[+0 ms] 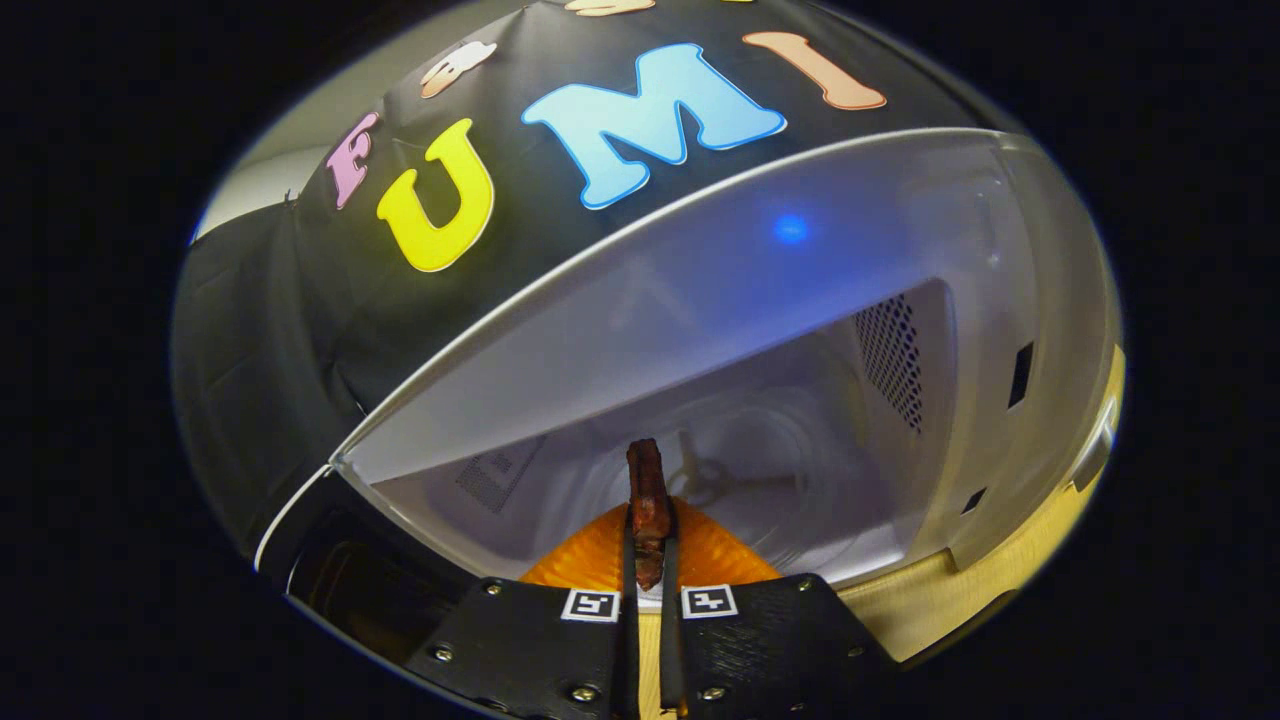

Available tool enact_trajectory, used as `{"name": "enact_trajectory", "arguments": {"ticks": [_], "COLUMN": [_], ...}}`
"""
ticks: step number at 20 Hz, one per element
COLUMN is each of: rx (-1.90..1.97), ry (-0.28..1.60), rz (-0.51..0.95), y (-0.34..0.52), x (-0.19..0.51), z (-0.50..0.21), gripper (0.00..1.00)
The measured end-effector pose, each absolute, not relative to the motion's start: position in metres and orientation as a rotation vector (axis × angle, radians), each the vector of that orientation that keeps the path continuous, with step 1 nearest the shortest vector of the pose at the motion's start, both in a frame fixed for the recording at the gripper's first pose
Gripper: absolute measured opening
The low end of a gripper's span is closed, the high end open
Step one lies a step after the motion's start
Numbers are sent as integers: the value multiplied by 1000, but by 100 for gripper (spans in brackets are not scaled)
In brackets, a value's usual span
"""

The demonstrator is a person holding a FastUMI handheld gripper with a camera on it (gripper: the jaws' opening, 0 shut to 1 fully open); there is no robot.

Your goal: Open the microwave, put the food inside, and close the microwave door.

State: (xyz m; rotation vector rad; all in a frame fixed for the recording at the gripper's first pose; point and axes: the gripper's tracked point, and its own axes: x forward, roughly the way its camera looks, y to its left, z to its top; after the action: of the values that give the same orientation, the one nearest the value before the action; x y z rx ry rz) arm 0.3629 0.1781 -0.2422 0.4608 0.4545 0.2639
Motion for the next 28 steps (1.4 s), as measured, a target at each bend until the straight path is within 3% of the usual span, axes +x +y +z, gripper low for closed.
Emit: {"name": "enact_trajectory", "arguments": {"ticks": [4,7,8,12,15,21,28], "rx": [416,314,257,22,-12,33,42], "ry": [416,408,409,322,241,263,204], "rz": [242,174,132,106,159,231,278], "y": [176,160,149,147,157,161,140], "x": [378,388,389,383,374,338,257], "z": [-246,-256,-260,-242,-212,-188,-133], "gripper": [9,19,31,96,98,98,98]}}
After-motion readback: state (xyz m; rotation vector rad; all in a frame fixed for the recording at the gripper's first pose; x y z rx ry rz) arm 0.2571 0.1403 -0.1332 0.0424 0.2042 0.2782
